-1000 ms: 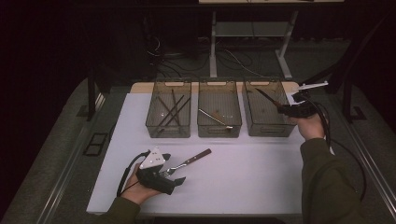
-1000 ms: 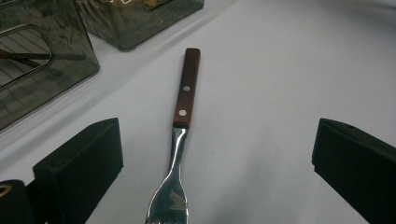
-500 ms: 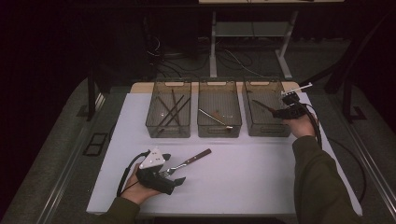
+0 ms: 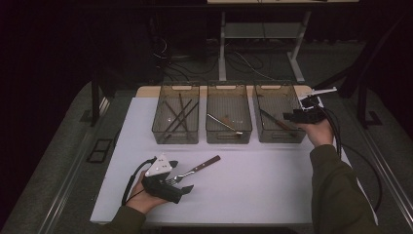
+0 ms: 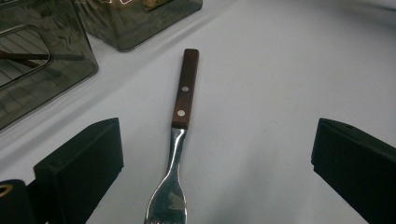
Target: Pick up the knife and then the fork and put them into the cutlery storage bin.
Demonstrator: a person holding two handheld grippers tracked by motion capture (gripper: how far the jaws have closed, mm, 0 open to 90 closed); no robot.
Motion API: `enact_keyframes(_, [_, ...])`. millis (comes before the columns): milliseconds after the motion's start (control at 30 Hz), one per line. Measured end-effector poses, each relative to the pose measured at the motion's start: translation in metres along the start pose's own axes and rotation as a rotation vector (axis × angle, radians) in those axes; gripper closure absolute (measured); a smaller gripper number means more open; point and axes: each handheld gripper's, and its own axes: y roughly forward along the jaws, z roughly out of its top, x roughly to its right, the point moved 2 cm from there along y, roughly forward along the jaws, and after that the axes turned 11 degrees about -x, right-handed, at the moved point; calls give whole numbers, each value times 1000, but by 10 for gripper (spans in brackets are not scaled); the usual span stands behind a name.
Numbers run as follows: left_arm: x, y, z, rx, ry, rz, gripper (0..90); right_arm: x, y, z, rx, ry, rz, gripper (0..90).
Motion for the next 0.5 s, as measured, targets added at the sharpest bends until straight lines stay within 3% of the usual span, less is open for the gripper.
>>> enact_keyframes(267, [-4, -1, 4, -25, 2, 12, 37, -27, -32, -21, 108, -102, 78, 315])
enact_keyframes(500, [-15, 2, 11, -50, -15, 37, 146, -55, -40, -53, 137, -172, 173, 223])
